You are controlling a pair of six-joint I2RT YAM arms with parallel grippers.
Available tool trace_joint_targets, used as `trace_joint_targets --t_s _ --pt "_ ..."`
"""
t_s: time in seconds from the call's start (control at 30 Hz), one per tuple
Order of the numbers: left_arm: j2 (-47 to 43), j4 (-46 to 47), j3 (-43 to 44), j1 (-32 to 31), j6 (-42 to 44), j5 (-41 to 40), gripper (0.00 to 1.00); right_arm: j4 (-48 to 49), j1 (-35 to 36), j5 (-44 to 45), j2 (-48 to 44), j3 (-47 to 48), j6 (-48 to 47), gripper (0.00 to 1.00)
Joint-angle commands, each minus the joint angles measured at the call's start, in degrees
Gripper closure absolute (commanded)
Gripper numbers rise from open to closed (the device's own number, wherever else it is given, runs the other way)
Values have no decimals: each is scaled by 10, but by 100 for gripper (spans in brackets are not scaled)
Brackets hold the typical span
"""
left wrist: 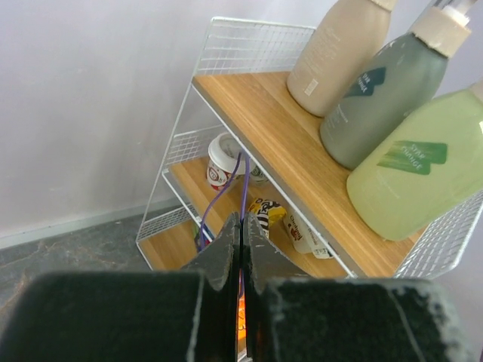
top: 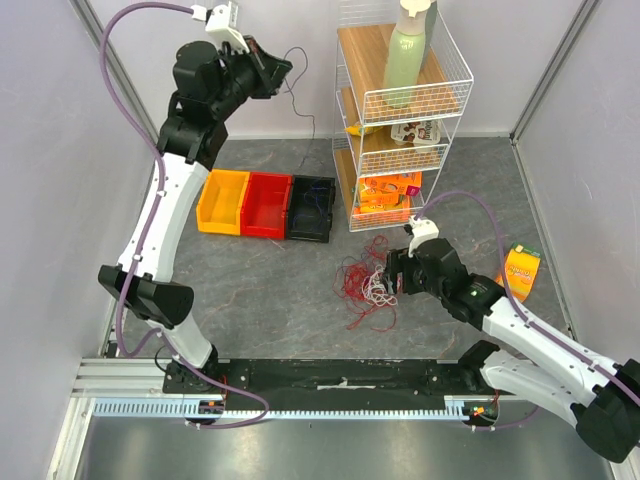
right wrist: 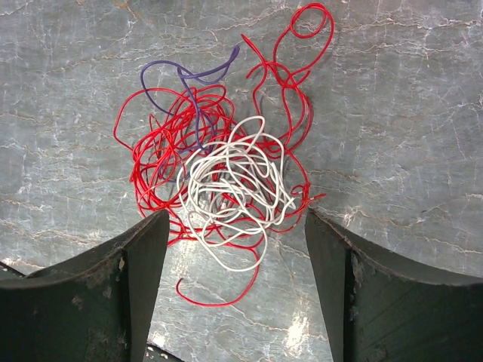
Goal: Untangle the cables
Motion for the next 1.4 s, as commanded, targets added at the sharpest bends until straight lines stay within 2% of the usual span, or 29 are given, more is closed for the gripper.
trace_joint_targets --t_s 0.0,0.2,0.37,0.5,0.63,0.93,1.2,1.37 --pt "-14 32 -60 2 -2 11 98 17 3 8 -4 19 -4 20" --pt "-43 65 -185 3 -6 0 98 12 3 -1 -9 6 3 20" --pt "-80 147 -352 0 -63 54 98 13 3 14 -33 -12 5 19" --pt "-120 166 -428 -2 -60 39 98 26 3 1 4 6 -5 19" --pt "-132 129 -387 -2 -24 30 98 47 3 -11 32 11 -4 18" --pt "-100 67 -198 -2 -12 52 99 31 3 -11 16 17 -6 18" --pt "-96 32 -101 -2 2 55 98 33 3 -18 30 21 -5 18" --pt "-107 34 -105 -2 -7 59 98 33 3 -15 12 9 -1 19"
